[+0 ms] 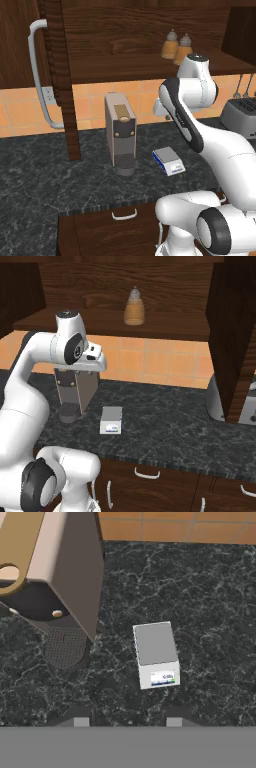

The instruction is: Pick the honey bottle and place it on the digital scale for weighing, and close the cabinet.

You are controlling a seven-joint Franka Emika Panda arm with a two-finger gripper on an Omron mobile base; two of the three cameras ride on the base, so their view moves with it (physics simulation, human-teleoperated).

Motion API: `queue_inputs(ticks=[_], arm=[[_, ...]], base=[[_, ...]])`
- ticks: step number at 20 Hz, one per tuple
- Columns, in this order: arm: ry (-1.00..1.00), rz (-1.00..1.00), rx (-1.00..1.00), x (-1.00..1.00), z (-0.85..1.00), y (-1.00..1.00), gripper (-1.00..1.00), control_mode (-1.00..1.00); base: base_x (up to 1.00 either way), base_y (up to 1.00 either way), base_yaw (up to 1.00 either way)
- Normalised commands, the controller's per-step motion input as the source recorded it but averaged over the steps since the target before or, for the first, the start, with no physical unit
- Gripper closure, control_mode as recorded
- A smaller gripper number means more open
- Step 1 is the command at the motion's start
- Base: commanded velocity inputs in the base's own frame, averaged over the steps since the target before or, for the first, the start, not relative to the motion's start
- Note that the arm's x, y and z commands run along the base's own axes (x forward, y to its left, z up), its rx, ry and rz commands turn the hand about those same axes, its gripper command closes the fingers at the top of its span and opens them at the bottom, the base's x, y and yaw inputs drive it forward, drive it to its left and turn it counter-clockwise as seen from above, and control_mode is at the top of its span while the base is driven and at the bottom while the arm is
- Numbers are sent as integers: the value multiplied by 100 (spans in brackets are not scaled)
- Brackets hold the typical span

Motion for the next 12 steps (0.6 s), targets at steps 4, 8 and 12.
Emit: queue_inputs(ticks=[4, 8, 12], arm=[[-24, 0, 1, -31, 0, 0, -100, -100], [-53, 1, 6, -44, 15, -5, -100, -100], [-10, -8, 5, 10, 66, -1, -100, -100]], base=[[0, 0, 0], [0, 0, 0], [0, 0, 0]])
